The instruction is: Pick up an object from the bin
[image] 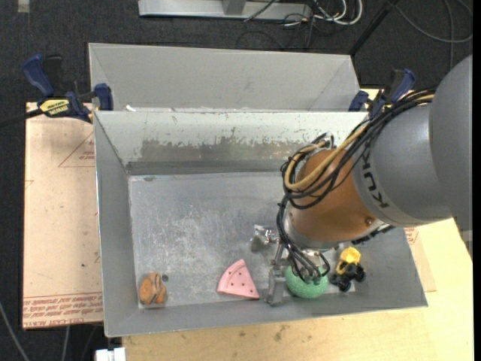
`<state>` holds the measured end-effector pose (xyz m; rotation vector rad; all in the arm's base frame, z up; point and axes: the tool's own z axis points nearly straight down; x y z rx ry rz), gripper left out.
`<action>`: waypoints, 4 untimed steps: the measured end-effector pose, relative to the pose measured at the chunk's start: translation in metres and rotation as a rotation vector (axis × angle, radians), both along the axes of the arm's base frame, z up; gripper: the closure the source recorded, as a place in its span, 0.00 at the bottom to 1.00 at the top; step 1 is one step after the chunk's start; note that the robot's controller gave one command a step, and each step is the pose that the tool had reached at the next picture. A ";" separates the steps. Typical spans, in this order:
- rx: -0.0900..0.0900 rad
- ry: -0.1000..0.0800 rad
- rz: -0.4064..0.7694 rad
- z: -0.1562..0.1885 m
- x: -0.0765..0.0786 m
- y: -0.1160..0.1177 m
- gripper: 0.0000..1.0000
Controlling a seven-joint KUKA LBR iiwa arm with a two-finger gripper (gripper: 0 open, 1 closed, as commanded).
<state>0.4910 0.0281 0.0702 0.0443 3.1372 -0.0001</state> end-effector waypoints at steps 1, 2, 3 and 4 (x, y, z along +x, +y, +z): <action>-0.001 0.000 0.136 0.000 0.007 0.035 0.00; 0.001 -0.005 0.287 0.001 0.004 0.058 0.00; 0.001 -0.001 0.167 0.000 0.007 0.070 0.00; 0.000 -0.004 0.384 0.001 0.006 0.079 0.00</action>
Offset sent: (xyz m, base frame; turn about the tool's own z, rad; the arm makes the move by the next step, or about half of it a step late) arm -0.0063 0.0713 -0.0002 -0.1652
